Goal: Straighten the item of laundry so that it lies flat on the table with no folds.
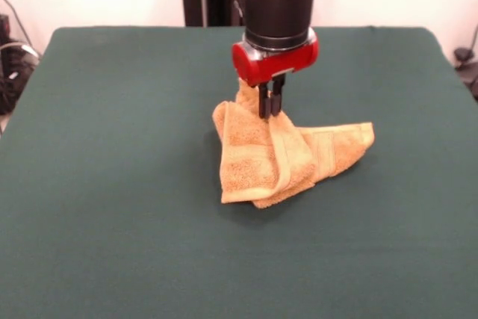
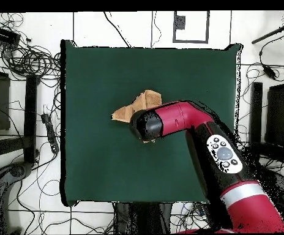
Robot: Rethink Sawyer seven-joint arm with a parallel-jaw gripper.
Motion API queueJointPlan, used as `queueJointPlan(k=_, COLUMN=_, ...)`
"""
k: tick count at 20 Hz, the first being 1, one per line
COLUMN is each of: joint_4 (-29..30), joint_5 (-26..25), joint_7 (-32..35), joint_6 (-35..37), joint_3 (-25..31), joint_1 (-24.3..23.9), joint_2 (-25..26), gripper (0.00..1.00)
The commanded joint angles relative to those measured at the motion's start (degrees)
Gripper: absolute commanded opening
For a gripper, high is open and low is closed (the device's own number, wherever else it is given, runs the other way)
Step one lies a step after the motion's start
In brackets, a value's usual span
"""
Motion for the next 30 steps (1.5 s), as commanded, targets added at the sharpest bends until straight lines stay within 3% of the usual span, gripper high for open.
queueJointPlan(k=1, joint_4=4.7, joint_5=0.5, joint_7=1.1, joint_6=1.7, joint_3=0.1, joint_1=4.0, joint_2=-1.6, gripper=0.0)
queueJointPlan(k=15, joint_4=7.9, joint_5=5.3, joint_7=4.0, joint_6=2.1, joint_3=-0.7, joint_1=5.3, joint_2=-7.8, gripper=0.0)
queueJointPlan(k=30, joint_4=8.7, joint_5=7.0, joint_7=11.9, joint_6=-5.0, joint_3=-4.2, joint_1=10.0, joint_2=-4.9, gripper=0.0)
